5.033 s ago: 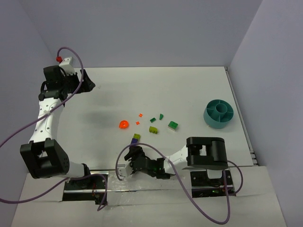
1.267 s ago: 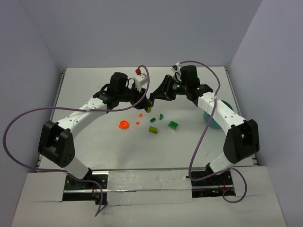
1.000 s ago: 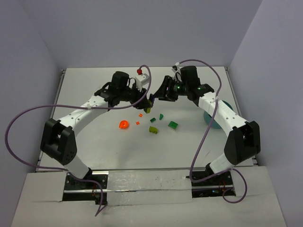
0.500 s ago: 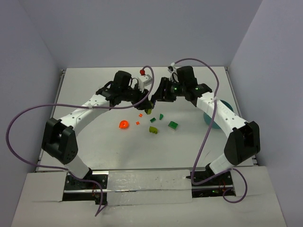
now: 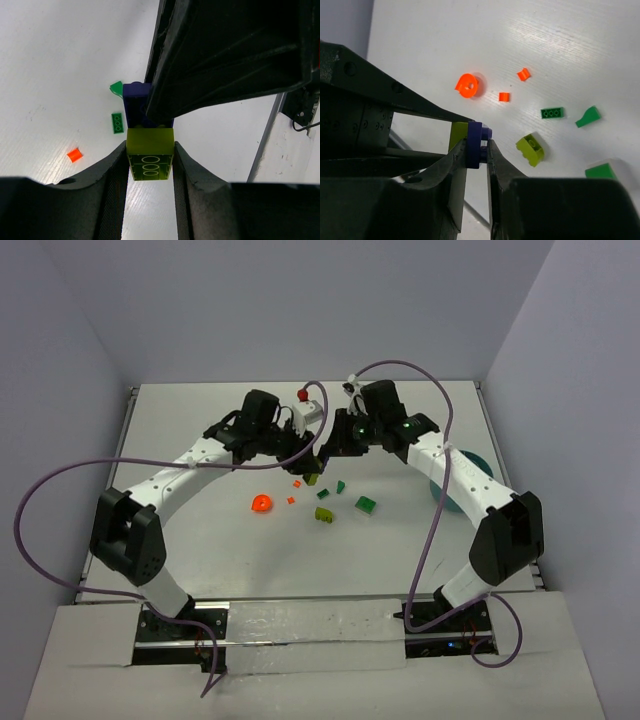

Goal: Sort the legos into containers by color

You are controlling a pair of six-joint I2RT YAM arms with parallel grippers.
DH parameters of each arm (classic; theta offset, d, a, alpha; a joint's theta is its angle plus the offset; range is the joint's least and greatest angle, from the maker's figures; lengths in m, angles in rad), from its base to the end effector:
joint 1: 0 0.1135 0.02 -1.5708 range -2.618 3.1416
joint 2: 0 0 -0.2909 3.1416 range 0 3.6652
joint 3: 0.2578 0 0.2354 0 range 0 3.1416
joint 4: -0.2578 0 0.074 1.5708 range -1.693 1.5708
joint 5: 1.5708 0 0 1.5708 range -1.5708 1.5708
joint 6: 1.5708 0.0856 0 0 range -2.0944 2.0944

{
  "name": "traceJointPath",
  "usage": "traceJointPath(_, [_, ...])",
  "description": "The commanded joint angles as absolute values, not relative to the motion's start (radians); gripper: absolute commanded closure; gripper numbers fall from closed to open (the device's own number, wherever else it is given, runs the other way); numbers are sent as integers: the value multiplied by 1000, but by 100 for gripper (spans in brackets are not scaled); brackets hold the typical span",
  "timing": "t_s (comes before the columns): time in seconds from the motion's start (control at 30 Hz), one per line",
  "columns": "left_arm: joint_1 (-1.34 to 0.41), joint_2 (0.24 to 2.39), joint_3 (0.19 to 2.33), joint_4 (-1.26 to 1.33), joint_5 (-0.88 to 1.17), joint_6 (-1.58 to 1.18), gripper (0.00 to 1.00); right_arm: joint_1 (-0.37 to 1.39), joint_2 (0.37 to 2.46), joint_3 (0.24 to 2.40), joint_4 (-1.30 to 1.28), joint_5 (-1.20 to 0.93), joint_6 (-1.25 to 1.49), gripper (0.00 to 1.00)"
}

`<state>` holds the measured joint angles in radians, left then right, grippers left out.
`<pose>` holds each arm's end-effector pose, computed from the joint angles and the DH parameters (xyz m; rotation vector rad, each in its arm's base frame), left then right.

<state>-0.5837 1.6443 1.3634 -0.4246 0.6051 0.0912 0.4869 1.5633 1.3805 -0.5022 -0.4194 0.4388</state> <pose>0.2958 -0.2537 0.3045 1.0628 2.0384 -0.9449 0.3111 0.2041 0.3257 -0.2944 2.3499 0.9477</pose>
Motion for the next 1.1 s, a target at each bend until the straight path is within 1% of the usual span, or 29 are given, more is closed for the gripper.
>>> traceJointPath(0.0, [-594, 1655, 1428, -435, 618, 112, 100, 529, 1573, 1443, -569, -293, 337, 100])
traceJointPath(0.2, [-594, 1638, 1402, -444, 614, 135, 100, 531, 1553, 1437, -583, -229, 310, 100])
traceJointPath(0.33, [-593, 1631, 1411, -480, 609, 155, 100, 531, 1544, 1445, -605, -124, 272, 100])
traceJointPath(0.47, [-592, 1587, 1387, -452, 592, 144, 100, 517, 1518, 1419, -620, -28, 262, 100])
traceJointPath(0.63, [-585, 1512, 1318, -365, 589, 112, 100, 460, 1418, 1375, -611, -47, 240, 100])
traceJointPath(0.7, [-568, 1502, 1311, -363, 596, 91, 100, 413, 1360, 1380, -637, -62, 195, 100])
traceJointPath(0.8, [-542, 1516, 1319, -350, 641, 42, 100, 280, 1254, 1348, -655, -147, 111, 100])
traceJointPath(0.83, [-542, 1521, 1325, -347, 644, 41, 100, 267, 1222, 1328, -653, -162, 105, 100])
traceJointPath(0.9, [-542, 1533, 1344, -329, 652, 35, 100, 143, 1160, 1281, -658, -191, 46, 100])
traceJointPath(0.97, [-543, 1560, 1382, -310, 657, 26, 100, 68, 1086, 1237, -683, -191, -20, 100])
traceJointPath(1.07, [-543, 1600, 1428, -304, 661, 16, 100, -21, 1039, 1197, -706, -154, -64, 100])
